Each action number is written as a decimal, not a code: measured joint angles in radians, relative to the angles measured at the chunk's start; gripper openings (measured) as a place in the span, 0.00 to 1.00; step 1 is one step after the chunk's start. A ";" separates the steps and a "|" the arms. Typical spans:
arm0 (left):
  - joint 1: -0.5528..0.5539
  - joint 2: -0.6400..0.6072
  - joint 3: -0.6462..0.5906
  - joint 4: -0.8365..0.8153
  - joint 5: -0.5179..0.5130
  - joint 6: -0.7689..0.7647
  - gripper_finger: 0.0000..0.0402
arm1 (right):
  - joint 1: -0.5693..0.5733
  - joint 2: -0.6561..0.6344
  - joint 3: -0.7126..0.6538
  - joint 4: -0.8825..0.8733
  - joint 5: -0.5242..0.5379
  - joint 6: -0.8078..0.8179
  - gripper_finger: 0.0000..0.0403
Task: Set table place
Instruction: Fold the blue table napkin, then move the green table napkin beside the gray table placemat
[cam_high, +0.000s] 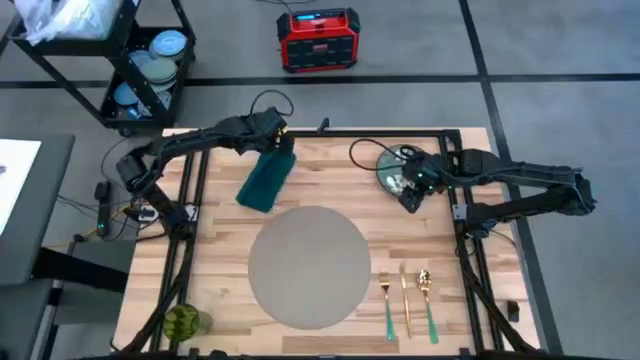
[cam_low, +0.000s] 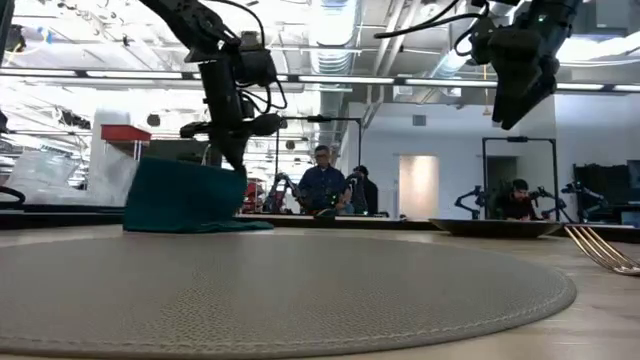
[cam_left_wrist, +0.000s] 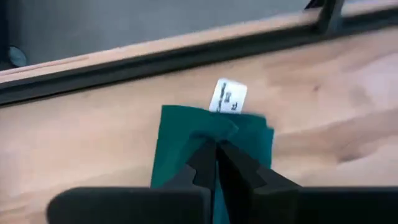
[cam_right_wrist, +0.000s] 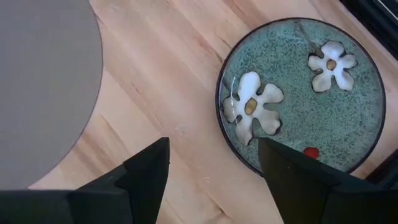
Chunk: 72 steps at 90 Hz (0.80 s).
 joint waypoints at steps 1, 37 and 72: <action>0.000 0.001 0.000 0.000 0.003 -0.001 0.00 | 0.000 0.000 0.000 0.000 0.000 0.000 0.58; -0.065 0.167 -0.002 0.088 0.069 -0.017 0.00 | 0.000 0.000 0.000 -0.005 0.000 -0.023 0.58; -0.072 0.176 -0.002 0.234 0.155 0.130 0.12 | 0.000 0.000 0.000 -0.005 -0.006 -0.023 0.58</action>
